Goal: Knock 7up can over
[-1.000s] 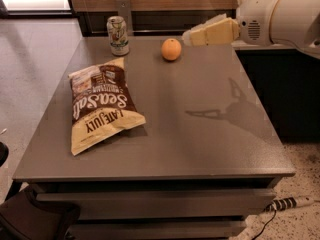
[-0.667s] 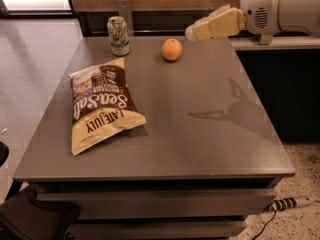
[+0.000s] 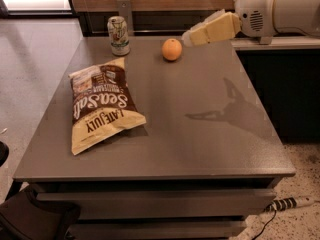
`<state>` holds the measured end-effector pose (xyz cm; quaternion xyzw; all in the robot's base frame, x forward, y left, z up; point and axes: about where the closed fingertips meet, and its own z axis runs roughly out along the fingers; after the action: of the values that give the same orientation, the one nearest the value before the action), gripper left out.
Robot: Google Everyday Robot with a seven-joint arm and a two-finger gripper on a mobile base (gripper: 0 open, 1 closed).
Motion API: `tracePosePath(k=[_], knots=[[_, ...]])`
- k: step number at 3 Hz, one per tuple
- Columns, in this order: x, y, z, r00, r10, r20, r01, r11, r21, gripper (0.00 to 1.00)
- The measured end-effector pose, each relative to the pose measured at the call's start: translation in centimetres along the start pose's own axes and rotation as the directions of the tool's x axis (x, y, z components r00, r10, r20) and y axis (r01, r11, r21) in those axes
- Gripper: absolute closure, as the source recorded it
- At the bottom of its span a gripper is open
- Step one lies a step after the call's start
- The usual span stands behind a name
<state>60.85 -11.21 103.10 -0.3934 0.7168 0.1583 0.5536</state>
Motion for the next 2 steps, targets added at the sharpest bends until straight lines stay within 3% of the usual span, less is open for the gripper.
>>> tracePosePath(k=[1,2], knots=[[0.3,0.1,2.9,1.000,0.013,-0.012,-0.013,0.9989,0.046,0.00],[1.9,0.1,7.5,0.994,0.111,0.020,-0.112,0.9899,0.087,0.00]])
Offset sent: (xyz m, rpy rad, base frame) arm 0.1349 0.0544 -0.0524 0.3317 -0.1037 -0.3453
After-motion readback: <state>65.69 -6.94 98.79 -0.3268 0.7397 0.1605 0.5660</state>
